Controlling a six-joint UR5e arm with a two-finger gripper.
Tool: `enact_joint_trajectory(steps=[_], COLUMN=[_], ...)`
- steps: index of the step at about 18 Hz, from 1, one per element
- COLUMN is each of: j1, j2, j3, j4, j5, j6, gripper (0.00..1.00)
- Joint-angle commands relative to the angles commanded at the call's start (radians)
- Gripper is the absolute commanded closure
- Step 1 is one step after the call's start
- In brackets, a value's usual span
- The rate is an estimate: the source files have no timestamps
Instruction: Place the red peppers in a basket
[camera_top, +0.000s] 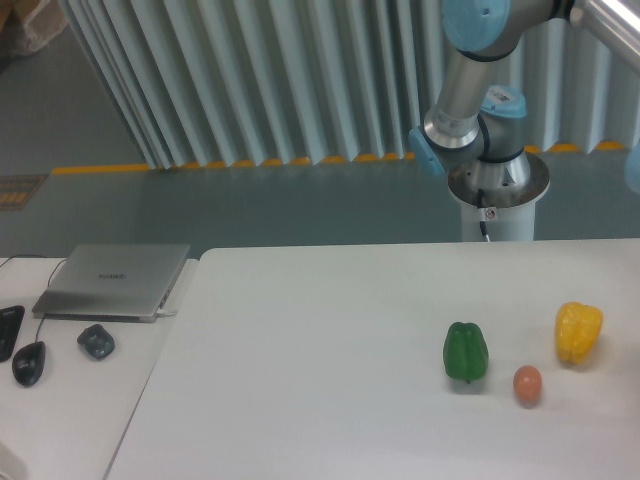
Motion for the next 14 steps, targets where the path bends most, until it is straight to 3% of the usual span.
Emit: enact_joint_trajectory(steps=[2, 3, 4, 5, 14], j1=[0.011, 0.012, 0.012, 0.012, 0.003], j2=[-0.002, -0.003, -0.003, -0.006, 0.000], j3=[0.003, 0.003, 0.003, 0.002, 0.000], j4=[0.002, 0.003, 0.003, 0.003, 0.003], j5=[0.000, 0.000, 0.000, 0.002, -0.002], j6=[0.000, 0.000, -0.001, -0.005, -0.003], gripper=[0.26, 0.19, 0.05, 0.00, 0.00])
